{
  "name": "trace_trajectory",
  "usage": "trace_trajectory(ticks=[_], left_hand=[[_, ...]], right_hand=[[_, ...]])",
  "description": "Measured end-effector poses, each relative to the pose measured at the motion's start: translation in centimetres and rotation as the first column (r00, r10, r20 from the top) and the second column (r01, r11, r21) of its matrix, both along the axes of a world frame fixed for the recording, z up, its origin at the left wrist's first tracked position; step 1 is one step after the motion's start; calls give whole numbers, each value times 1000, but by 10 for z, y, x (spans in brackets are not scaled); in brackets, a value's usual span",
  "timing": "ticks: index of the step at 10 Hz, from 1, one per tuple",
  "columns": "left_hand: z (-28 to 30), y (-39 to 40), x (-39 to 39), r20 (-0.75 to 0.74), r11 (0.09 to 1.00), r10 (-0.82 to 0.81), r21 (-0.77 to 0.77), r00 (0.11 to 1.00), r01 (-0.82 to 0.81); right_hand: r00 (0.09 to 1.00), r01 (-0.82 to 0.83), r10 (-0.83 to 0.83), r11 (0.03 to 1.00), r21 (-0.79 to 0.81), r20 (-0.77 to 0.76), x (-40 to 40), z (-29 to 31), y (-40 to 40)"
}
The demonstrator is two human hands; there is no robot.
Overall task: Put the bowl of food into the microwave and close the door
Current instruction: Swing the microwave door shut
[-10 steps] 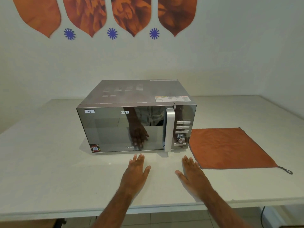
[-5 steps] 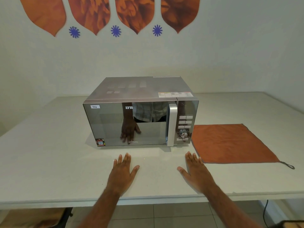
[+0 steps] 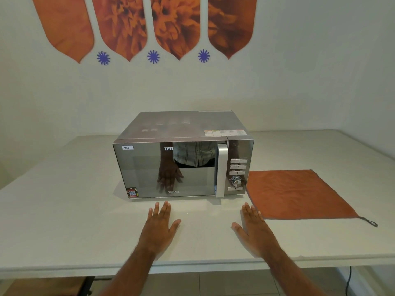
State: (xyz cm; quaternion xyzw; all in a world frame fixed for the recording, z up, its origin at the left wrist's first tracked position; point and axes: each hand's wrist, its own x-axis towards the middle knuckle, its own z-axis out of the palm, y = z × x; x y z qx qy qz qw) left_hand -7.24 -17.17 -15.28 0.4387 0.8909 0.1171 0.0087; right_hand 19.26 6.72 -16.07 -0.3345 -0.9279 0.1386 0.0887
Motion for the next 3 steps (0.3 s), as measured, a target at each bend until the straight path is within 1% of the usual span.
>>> trace_trajectory(ticks=[1, 2, 3], left_hand=[[20, 1, -3, -71, 999, -20, 25, 997, 22], [38, 4, -8, -186, 991, -70, 97, 980, 89], [66, 11, -14, -256, 974, -74, 189, 964, 125]], right_hand=[[1000, 3, -3, 998, 63, -1, 0, 14, 2], [1000, -6, 7, 990, 141, -4, -5, 32, 10], [996, -2, 16, 988, 153, -90, -9, 55, 17]])
